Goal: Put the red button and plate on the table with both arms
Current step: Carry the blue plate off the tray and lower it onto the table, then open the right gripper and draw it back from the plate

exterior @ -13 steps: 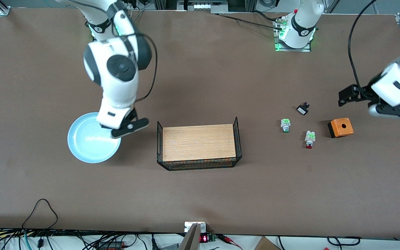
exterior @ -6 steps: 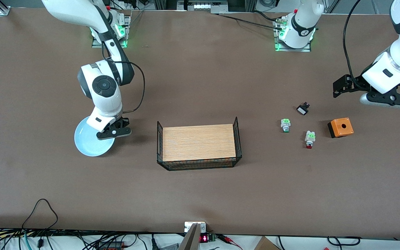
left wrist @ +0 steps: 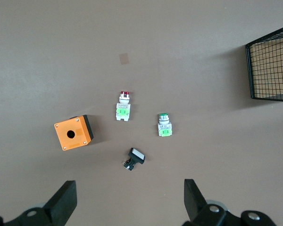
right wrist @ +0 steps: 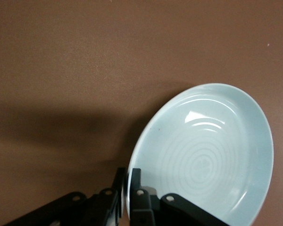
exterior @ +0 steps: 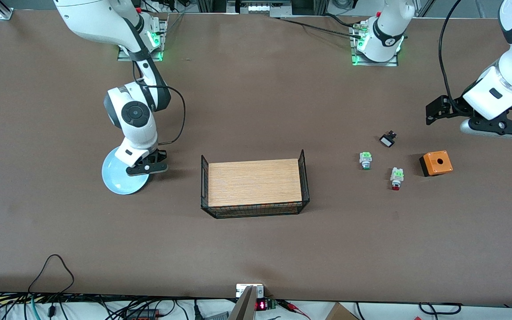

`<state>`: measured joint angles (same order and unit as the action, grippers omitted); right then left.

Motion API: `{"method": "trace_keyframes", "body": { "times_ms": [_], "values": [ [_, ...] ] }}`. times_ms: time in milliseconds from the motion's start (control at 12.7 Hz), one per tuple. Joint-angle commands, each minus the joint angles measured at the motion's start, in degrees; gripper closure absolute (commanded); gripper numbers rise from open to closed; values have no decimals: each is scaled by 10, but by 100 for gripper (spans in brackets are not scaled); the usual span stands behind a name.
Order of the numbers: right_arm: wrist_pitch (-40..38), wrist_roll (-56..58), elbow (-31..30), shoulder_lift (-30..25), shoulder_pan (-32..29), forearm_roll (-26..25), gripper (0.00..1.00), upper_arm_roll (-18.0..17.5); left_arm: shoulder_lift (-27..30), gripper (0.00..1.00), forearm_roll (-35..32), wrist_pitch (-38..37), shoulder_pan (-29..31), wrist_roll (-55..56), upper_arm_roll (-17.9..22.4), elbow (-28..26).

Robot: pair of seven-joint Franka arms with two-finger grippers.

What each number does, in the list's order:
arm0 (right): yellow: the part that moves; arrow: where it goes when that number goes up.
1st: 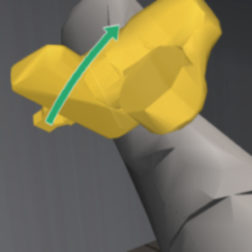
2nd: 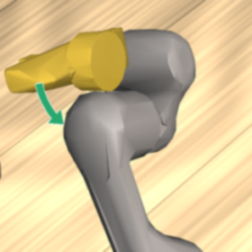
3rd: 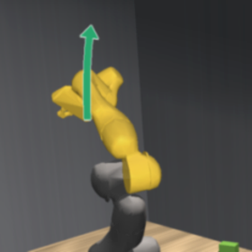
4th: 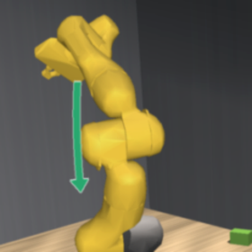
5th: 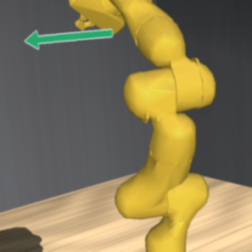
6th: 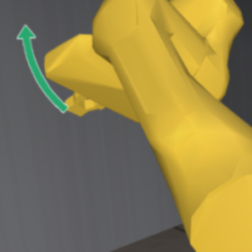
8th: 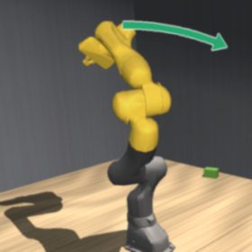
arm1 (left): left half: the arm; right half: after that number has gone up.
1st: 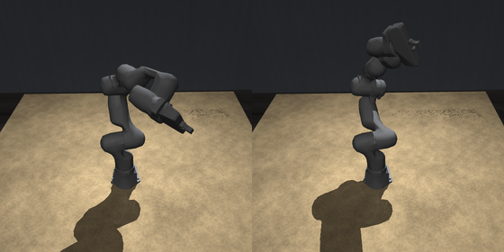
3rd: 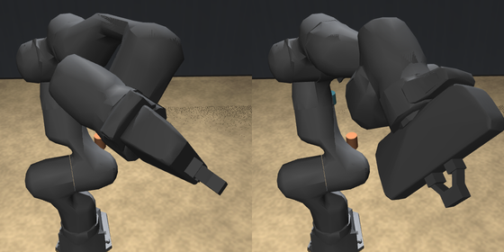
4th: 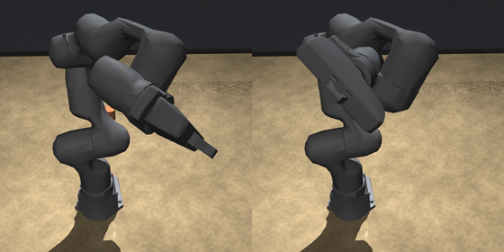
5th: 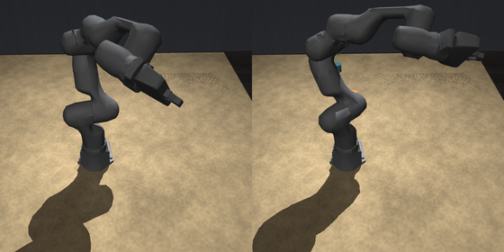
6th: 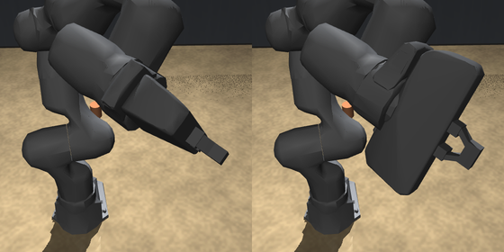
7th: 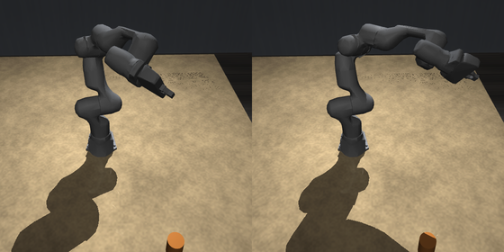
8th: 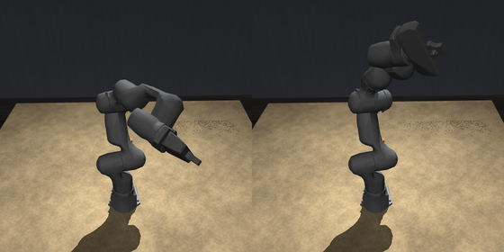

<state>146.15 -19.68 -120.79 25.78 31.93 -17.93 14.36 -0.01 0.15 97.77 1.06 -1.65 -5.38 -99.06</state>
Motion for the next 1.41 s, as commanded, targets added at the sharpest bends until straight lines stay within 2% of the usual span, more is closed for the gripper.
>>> {"method": "trace_keyframes", "body": {
  "times_ms": [0, 157, 236, 393, 471, 707, 942, 1335],
  "values": [
    [-13, 5, 20, -13, -3, 1, 0, -3, 3, 0, -7, -5, -4, -3, 1, 5],
    [-107, 9, 77, -21, -10, 10, 0, -4, 3, 0, -7, -6, -5, -3, 1, 5],
    [-160, 19, 113, -24, -18, 45, 0, -6, 3, 0, -7, -6, -5, -3, 1, 5],
    [-243, 106, 179, -24, -21, 161, 0, -3, 3, 0, -7, -6, -5, -3, 1, 5],
    [-284, 129, 209, -25, -32, 201, 0, 1, 3, 0, -7, -6, -5, -3, 1, 5],
    [-377, 205, 278, -40, -93, 273, 0, 2, 3, 0, -7, -6, -5, -3, 1, 5],
    [-439, 240, 280, -101, -122, 280, 0, 2, 3, 0, -7, -6, -5, -3, 1, 5],
    [-479, 217, 275, -181, -122, 267, 0, 13, 3, 0, -7, -6, -5, -3, 1, 5]
  ]
}}
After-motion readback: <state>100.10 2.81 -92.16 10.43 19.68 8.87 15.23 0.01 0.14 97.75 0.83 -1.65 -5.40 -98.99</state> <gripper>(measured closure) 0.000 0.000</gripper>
